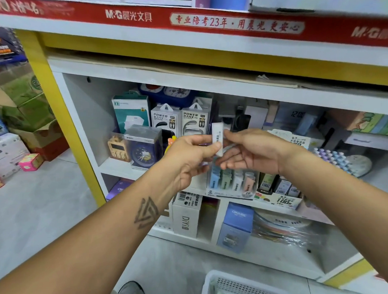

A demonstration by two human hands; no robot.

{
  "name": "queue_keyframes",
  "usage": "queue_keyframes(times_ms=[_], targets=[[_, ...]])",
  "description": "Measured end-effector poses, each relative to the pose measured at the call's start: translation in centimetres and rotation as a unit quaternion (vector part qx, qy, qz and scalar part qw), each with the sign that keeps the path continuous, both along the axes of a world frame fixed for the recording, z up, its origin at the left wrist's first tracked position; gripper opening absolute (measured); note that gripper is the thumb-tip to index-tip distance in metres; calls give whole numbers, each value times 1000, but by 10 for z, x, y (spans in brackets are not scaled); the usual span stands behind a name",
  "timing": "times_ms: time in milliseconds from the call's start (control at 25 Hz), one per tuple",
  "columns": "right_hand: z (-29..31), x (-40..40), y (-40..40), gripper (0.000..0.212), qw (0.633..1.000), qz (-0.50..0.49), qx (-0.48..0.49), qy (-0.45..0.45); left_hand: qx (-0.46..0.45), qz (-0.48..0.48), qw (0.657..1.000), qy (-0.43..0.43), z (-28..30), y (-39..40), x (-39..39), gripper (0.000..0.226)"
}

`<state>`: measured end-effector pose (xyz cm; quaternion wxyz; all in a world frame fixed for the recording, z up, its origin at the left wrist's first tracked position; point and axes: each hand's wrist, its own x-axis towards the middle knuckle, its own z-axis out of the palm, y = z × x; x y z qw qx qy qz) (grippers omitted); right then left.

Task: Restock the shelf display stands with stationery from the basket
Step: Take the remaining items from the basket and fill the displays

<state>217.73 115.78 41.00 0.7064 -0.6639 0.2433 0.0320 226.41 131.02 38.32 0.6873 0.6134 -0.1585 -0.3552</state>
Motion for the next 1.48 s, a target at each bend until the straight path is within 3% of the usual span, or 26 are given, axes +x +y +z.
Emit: queue_keyframes(times_ms=[120,200,280,360,480,600,720,800,880,920,1040,1160,1480], targets=[[2,-17,-8,29,985,-26,163,-51,-17,-21,998,-49,2,-14,-8,29],[1,-26,-19,31,976,-61,185,-98,-52,-64,995,-49,2,-19,-12,34],[0,-33,-31,24,983,-98,83,-129,-68,-79,994,-30,1,-23,-13,50],[-2,-39,-38,19,978,-128,-86,-142,27,-54,987,-146,-3,-27,-10,50],[-1,-43,-46,17,944,-124,-269,-145,221,-69,889,-395,-13,-34,-8,51],[2,-39,-52,20,898,-89,-417,-103,281,-144,813,-488,-22,-43,-9,60],[3,-37,-62,22,816,-38,-576,-37,295,-196,750,-558,-32,-50,-9,64],[4,-37,-67,15,760,20,-650,-18,308,-226,719,-581,-37,-52,-8,69],[3,-35,-71,21,705,90,-704,-7,322,-264,687,-596,-41,-53,-8,76],[1,-32,-71,22,693,109,-712,-4,327,-280,675,-599,-43,-52,-8,79],[-12,-23,-68,11,691,126,-712,3,345,-311,652,-599,-45,-50,-8,85],[-29,-17,-64,3,655,154,-739,25,356,-330,638,-597,-46,-48,-10,87],[-39,-15,-59,18,659,198,-721,82,363,-334,630,-599,-43,-48,-14,86]])
